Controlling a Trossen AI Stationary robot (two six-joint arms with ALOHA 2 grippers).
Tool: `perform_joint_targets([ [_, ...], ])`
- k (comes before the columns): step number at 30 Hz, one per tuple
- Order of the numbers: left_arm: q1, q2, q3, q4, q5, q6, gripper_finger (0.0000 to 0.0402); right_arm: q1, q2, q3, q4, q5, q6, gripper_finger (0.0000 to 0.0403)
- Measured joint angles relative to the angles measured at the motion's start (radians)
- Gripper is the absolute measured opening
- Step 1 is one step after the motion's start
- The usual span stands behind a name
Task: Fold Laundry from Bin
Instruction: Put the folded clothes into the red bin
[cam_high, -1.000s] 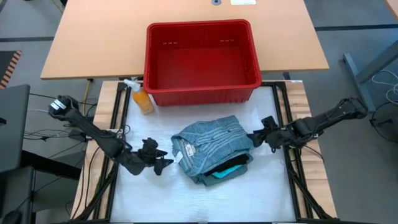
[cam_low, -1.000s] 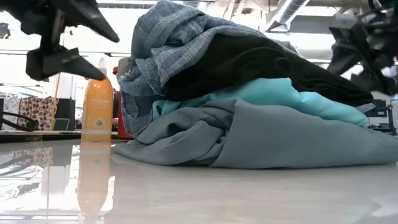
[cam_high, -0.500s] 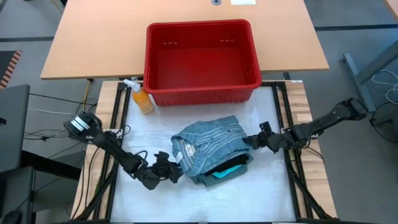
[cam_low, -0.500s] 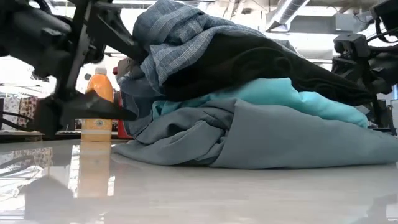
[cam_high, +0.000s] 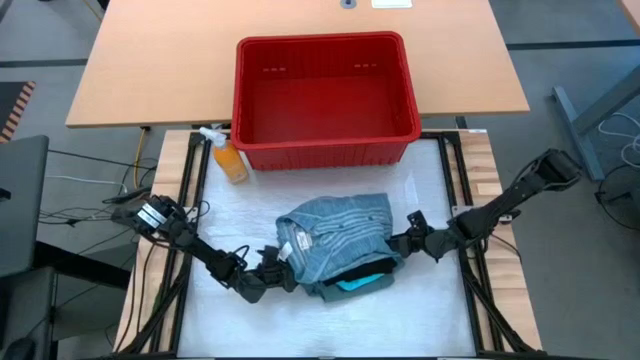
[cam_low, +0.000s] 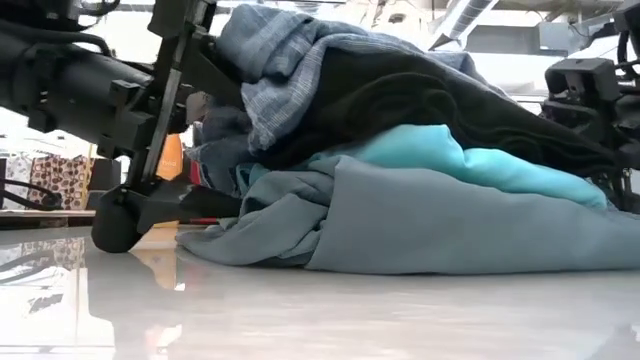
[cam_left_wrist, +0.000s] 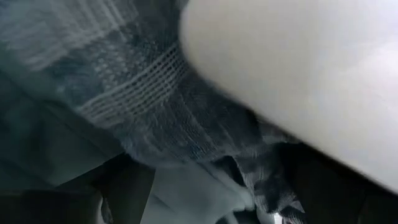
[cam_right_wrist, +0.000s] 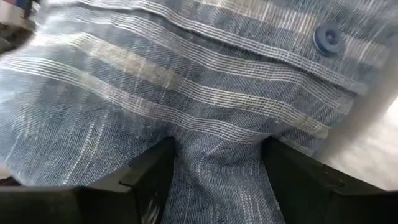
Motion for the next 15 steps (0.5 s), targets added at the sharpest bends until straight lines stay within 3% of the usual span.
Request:
perform_joint_targets([
  [5,0.063,-0.094,0.004,-0.164,0.32,0.002,0.0329,0.027,0.142,0.006,0.126,-0.042,0.033,0.0273],
  [7,0.077,-0.154,0.006,-0.266,0.38,0.011,0.0329,0.039,0.178,0.026,0.144,-0.047,0.02,0.0273],
  [12,0.075,-0.323,0.027,-0.61,0.383,0.038,0.0329,0.048,0.245,0.09,0.145,-0.041,-0.037,0.0273],
  [15,0.057,-0.399,0.035,-0.676,0.338,0.068,0.0329,0.046,0.276,0.115,0.144,-0.038,-0.066,0.0273],
])
